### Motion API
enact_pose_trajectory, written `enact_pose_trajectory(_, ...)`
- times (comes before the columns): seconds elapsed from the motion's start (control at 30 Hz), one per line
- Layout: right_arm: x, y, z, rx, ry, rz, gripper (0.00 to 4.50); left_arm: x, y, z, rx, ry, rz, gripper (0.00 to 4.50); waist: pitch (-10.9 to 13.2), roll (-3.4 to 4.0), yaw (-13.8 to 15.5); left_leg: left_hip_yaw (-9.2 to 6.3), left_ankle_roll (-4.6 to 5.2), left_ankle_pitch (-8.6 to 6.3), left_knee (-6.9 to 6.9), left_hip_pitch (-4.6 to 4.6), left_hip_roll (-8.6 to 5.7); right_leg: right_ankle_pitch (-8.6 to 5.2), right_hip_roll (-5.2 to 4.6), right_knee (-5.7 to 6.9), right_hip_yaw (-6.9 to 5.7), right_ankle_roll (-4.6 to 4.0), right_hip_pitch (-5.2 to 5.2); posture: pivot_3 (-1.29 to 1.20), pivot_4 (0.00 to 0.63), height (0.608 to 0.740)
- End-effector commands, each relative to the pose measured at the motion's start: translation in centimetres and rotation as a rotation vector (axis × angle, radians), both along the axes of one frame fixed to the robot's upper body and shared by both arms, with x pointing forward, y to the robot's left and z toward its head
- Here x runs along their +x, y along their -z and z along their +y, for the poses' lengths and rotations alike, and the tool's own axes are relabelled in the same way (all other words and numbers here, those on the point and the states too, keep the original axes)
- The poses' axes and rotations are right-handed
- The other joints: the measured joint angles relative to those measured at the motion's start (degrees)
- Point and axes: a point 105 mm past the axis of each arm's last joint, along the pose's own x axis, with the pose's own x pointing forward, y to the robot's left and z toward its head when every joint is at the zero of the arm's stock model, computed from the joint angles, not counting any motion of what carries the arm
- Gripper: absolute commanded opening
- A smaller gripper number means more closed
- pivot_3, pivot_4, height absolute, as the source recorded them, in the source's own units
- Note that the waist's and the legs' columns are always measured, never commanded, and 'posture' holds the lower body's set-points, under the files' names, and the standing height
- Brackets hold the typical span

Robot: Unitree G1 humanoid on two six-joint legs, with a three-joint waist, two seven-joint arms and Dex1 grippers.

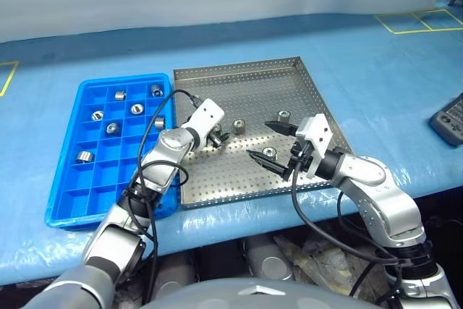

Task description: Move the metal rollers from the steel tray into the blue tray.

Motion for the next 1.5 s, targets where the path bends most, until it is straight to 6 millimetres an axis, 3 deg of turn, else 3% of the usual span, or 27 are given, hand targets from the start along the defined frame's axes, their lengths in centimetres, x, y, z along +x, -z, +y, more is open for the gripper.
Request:
enact_pose_trajectory(0.03, -0.2, -1.6, 0.5, 0.014, -0.031, -0.071, 4.50, -0.2, 0.1, -0.4, -0.043, 0.005, 0.033, 4.34, 0.00, 0.00, 0.01, 0.00, 0.00, 0.00, 0.00, 0.00, 0.00, 0.00, 0.00, 0.00, 0.00, 0.00, 0.00, -0.25, 0.150, 0.740)
enact_pose_trajectory(0.17, -0.2, -1.6, 0.5, 0.012, -0.030, -0.073, 4.50, -0.3, 0.5, -0.5, -0.055, -0.004, 0.062, 4.18, 0.00, 0.00, 0.00, 0.00, 0.00, 0.00, 0.00, 0.01, 0.00, 0.00, 0.01, 0.01, 0.00, 0.00, 0.00, -0.25, 0.150, 0.740)
enact_pose_trajectory(0.33, -0.2, -1.5, 0.4, 0.009, -0.024, -0.064, 4.50, -0.2, 1.0, -0.2, -0.041, -0.021, 0.074, 2.81, 0.00, 0.00, -0.01, 0.02, 0.00, 0.00, 0.00, 0.01, 0.00, 0.01, 0.00, 0.01, 0.01, 0.01, 0.00, -0.26, 0.150, 0.740)
enact_pose_trajectory(0.6, 0.7, 1.1, -0.4, -0.049, 0.037, 0.030, 4.50, -0.2, 1.0, 0.0, -0.038, -0.026, 0.074, 2.81, 0.00, 0.00, -0.02, 0.04, 0.00, 0.00, 0.01, 0.03, 0.00, 0.01, 0.01, 0.02, 0.04, 0.02, 0.01, -0.26, 0.150, 0.740)
enact_pose_trajectory(0.7, 1.2, 3.2, -1.2, -0.141, 0.082, 0.083, 4.50, -0.2, 0.8, 0.2, -0.038, -0.033, 0.062, 2.81, 0.00, 0.00, -0.01, 0.05, 0.00, 0.00, 0.01, 0.03, 0.00, 0.01, 0.01, 0.02, 0.04, 0.02, 0.01, -0.25, 0.150, 0.740)
enact_pose_trajectory(0.8, 1.3, 4.1, -1.4, -0.173, 0.093, 0.108, 4.50, -0.2, 0.7, 0.3, -0.041, -0.037, 0.060, 2.81, -0.01, 0.01, -0.03, 0.06, 0.00, 0.00, 0.01, 0.04, 0.00, 0.02, 0.01, 0.02, 0.05, 0.03, 0.02, -0.24, 0.150, 0.740)
enact_pose_trajectory(0.83, 1.4, 4.3, -1.4, -0.183, 0.097, 0.112, 4.50, -0.2, 0.7, 0.4, -0.043, -0.039, 0.060, 2.63, -0.01, 0.01, -0.03, 0.07, 0.00, 0.00, 0.01, 0.05, 0.00, 0.02, 0.01, 0.03, 0.06, 0.03, 0.01, -0.24, 0.150, 0.740)
enact_pose_trajectory(0.97, 1.5, 4.3, -1.4, -0.193, 0.102, 0.109, 4.50, -0.2, 0.5, 0.4, -0.045, -0.037, 0.053, 1.87, -0.01, 0.01, -0.02, 0.08, 0.00, 0.00, 0.02, 0.06, 0.00, 0.02, 0.02, 0.03, 0.08, 0.04, 0.02, -0.23, 0.150, 0.740)
enact_pose_trajectory(1.27, 1.7, 4.0, -1.4, -0.195, 0.099, 0.095, 4.50, -0.2, -0.6, 0.7, -0.066, -0.051, 0.008, 1.87, -0.01, 0.01, 0.07, 0.09, 0.00, 0.00, 0.02, 0.05, 0.00, 0.03, 0.02, 0.03, 0.10, 0.06, 0.01, -0.23, 0.150, 0.740)
enact_pose_trajectory(1.5, 1.4, 3.9, -1.1, -0.195, 0.072, 0.092, 4.50, -1.3, -4.1, 0.8, -0.143, -0.012, -0.075, 1.87, 0.00, 0.01, 0.50, 0.08, 0.01, 0.00, 0.02, 0.00, 0.01, 0.04, 0.00, 0.03, 0.10, 0.05, -0.04, -0.22, 0.150, 0.740)
